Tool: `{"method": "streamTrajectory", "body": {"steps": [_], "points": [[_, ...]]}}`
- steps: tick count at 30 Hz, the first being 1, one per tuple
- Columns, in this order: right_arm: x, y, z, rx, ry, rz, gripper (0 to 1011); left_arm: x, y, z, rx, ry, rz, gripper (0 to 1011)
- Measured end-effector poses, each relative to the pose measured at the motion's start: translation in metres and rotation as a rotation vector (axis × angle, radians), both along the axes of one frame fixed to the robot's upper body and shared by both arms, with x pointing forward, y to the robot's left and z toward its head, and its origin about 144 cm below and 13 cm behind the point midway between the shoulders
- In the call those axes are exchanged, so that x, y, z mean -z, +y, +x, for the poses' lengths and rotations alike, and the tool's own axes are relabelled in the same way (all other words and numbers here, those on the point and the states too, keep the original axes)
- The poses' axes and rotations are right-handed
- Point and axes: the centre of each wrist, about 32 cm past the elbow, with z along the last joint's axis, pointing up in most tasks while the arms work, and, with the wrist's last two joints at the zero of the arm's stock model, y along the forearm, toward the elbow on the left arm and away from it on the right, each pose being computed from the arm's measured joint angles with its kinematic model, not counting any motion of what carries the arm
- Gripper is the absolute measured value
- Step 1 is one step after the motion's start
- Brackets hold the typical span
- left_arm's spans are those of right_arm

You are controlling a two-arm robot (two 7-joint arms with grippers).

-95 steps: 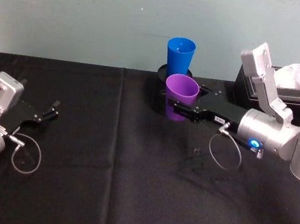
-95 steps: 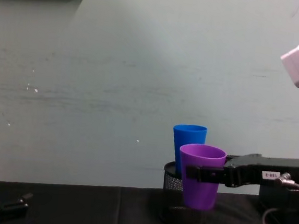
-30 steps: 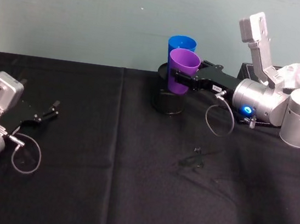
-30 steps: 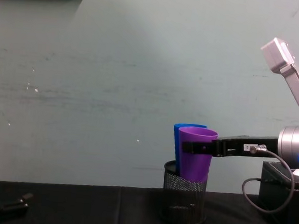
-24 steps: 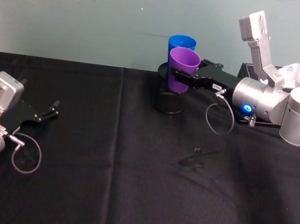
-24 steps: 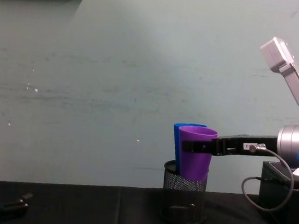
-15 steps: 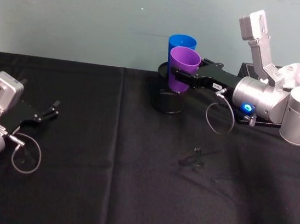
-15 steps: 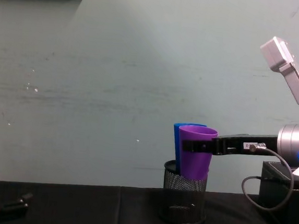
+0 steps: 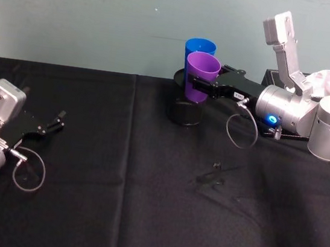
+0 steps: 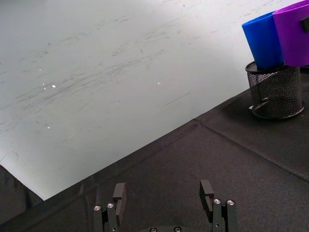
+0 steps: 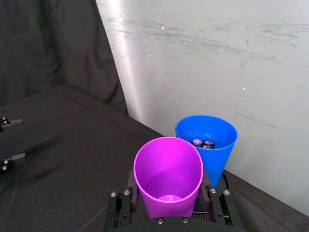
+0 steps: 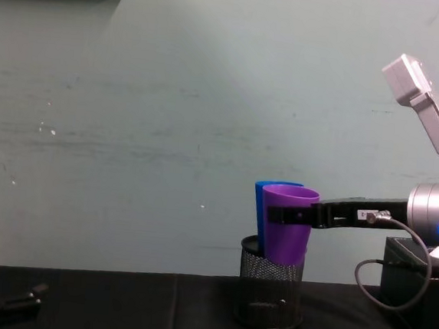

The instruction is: Pick up one cup with a gripper and tap it against the other cup.

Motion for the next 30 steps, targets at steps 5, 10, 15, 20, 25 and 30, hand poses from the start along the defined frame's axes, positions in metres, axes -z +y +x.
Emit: {"method": "streamTrajectory", "body": {"steps": [5,10,15,20,25,30], "points": [[0.0,0.0,-0.0001,0.0,0.0,0.0,726,0.0,0.0,0.0,0.0,0.0,0.0,1000],[0.0001,0.0,-0.0002,0.0,0.001,0.0,726,0.0,0.0,0.0,0.0,0.0,0.0,1000],[0.0001,0.0,-0.0003,0.0,0.001,0.001,726,0.0,0.0,0.0,0.0,0.0,0.0,1000],[0.0003,0.0,-0.0004,0.0,0.001,0.001,726,0.0,0.0,0.0,0.0,0.0,0.0,1000],[0.0003,0.0,-0.0004,0.001,0.001,0.001,726,0.0,0.0,0.0,0.0,0.0,0.0,1000],[0.0003,0.0,-0.0004,0.001,0.001,0.001,726,0.0,0.0,0.0,0.0,0.0,0.0,1000]]}}
